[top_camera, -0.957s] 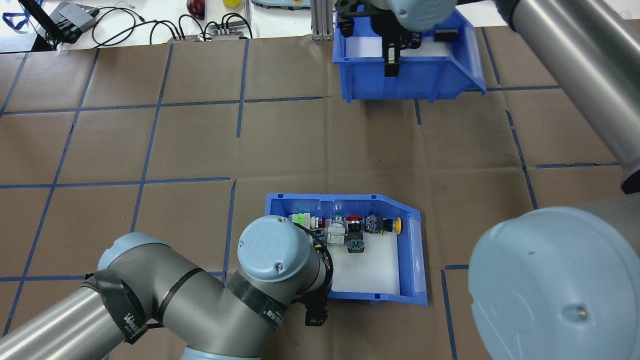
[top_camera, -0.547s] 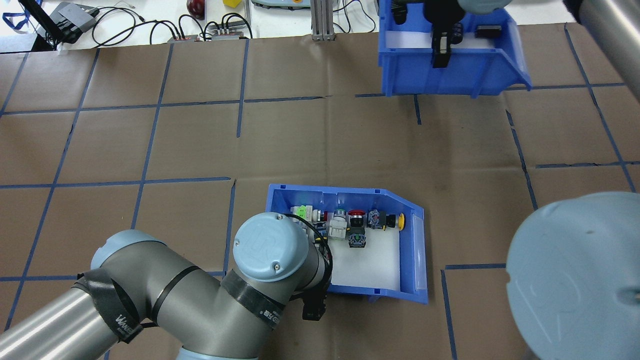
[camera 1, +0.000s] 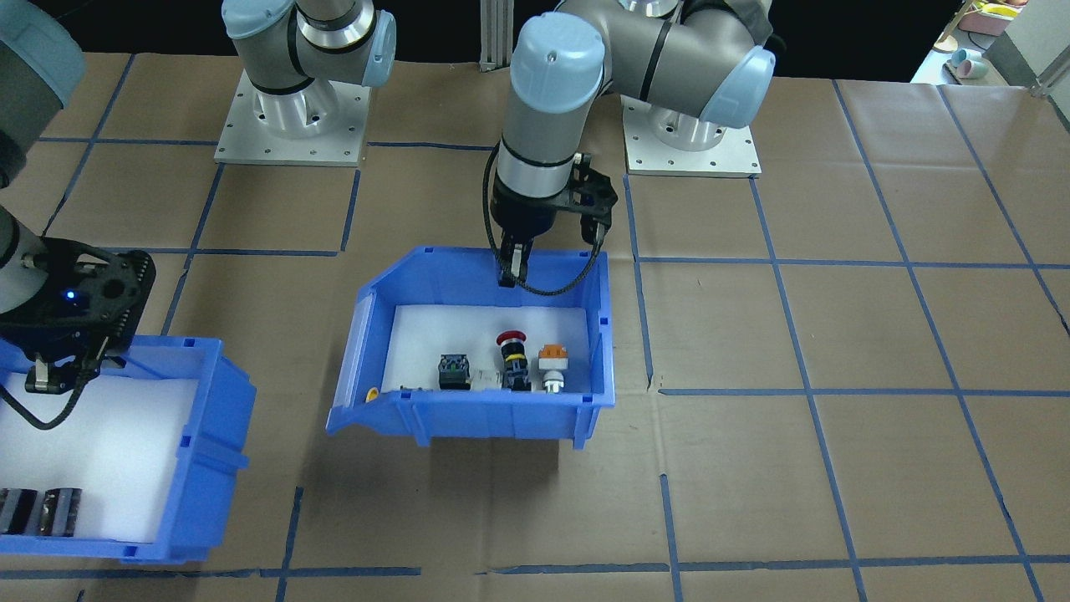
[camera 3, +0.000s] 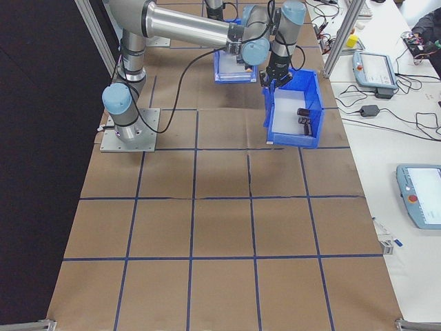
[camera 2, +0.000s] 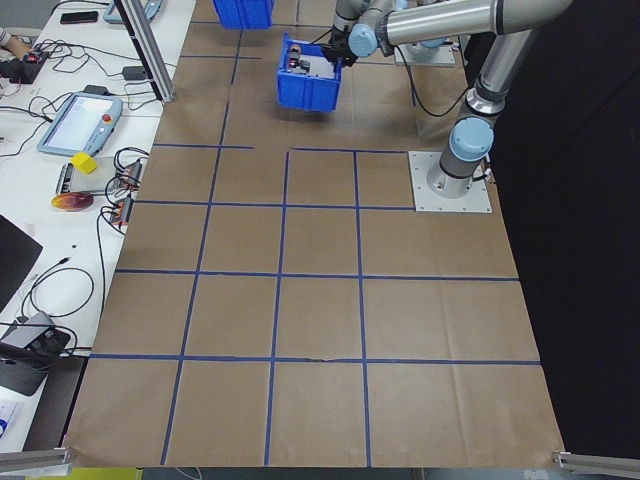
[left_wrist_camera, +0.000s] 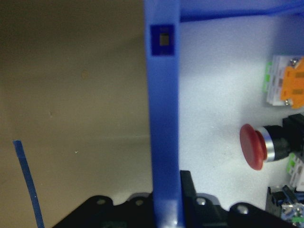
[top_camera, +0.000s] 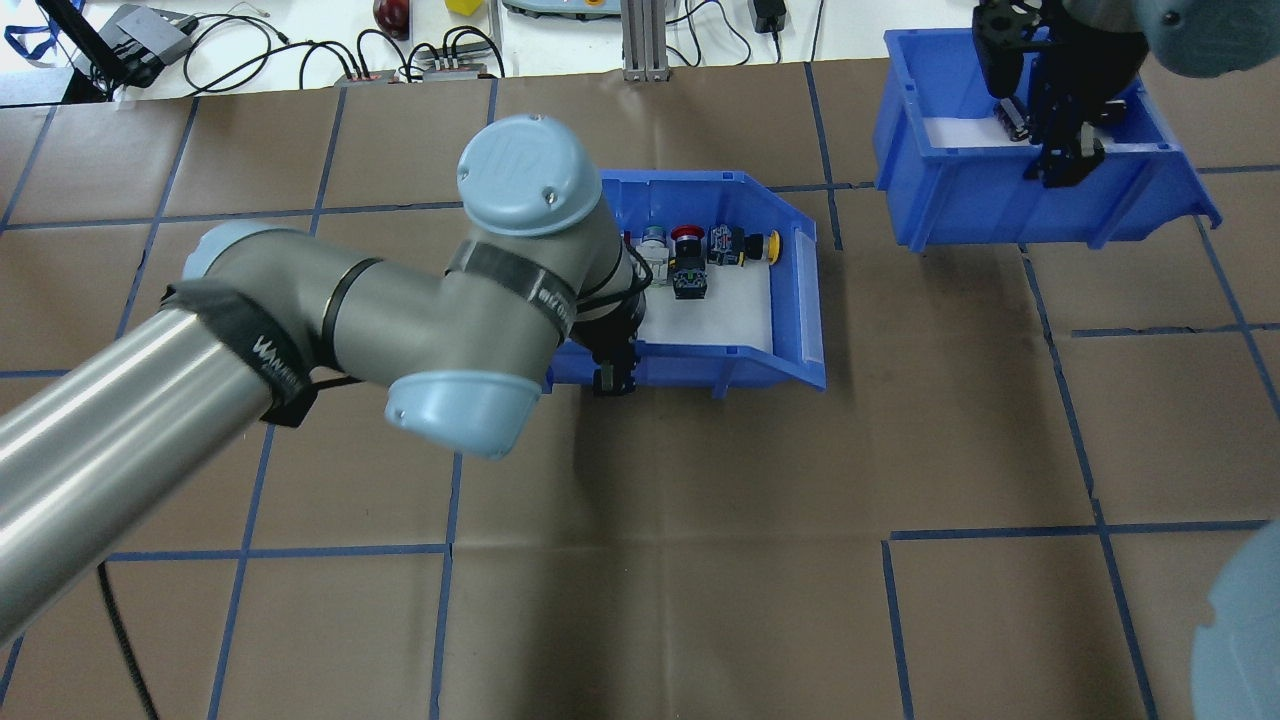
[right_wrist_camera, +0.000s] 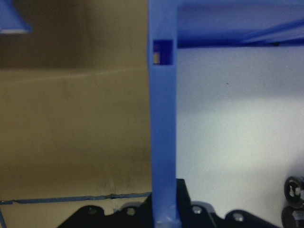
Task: Place button box in front
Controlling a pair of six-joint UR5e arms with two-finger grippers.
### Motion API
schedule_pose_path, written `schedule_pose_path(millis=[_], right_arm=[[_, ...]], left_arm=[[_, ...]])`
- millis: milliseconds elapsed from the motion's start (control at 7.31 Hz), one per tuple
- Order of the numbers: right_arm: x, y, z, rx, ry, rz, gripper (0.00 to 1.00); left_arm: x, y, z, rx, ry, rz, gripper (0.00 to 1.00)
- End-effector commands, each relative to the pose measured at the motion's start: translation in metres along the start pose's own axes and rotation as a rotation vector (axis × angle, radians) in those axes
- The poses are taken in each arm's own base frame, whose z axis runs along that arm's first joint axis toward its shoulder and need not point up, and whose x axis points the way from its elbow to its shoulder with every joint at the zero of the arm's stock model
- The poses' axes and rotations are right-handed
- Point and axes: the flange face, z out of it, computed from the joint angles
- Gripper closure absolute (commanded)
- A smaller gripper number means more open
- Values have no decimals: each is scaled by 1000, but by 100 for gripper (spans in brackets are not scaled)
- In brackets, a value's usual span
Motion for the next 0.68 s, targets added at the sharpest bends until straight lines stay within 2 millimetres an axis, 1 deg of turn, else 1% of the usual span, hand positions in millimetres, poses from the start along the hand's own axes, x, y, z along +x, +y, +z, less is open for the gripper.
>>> schedule_pose_path(millis=[0,137,274,410,547], right_arm=[[-48,32,23,6,41,-43,93],[-65,37,38,2,54,-33,93],[-77,34,48,5,50,-30,93],[-80,31,56,17,52,-30,93],[-80,30,57,16,51,-30,93]], left_arm=[[88,22,46,0,2,0,100],[112,16,47,-3,19,-17,100],[130,-8,54,-22,11,-61,100],[135,-16,51,-66,4,-80,100],[135,-16,59,-64,-8,-83,99]])
